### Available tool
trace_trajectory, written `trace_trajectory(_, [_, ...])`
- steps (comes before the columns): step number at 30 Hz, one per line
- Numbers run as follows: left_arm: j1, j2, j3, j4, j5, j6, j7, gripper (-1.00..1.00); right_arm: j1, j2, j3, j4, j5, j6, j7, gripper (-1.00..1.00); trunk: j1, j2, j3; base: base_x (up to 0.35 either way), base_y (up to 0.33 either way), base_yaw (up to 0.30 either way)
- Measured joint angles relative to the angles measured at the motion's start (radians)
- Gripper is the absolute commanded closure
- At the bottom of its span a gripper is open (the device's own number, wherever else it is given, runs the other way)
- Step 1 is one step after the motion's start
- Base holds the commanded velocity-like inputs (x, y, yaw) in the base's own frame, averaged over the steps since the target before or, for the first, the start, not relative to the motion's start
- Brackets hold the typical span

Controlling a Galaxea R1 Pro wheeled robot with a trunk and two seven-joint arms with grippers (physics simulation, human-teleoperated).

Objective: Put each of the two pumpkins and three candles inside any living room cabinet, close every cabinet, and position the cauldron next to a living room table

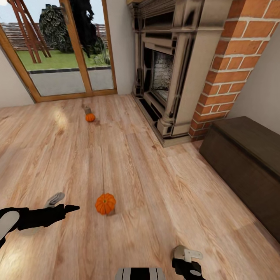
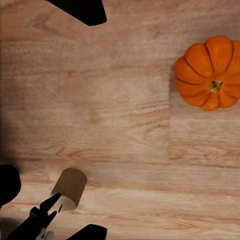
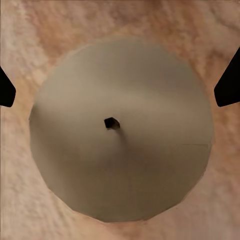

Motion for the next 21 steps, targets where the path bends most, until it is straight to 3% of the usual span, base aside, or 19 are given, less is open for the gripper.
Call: trace_trajectory(21, [0.000,0.000,0.001,0.000,0.000,0.000,-0.001,-1.00,0.000,0.001,0.000,0.000,0.000,0.000,0.000,-1.00,0.000,0.000,0.000,0.031,0.000,0.000])
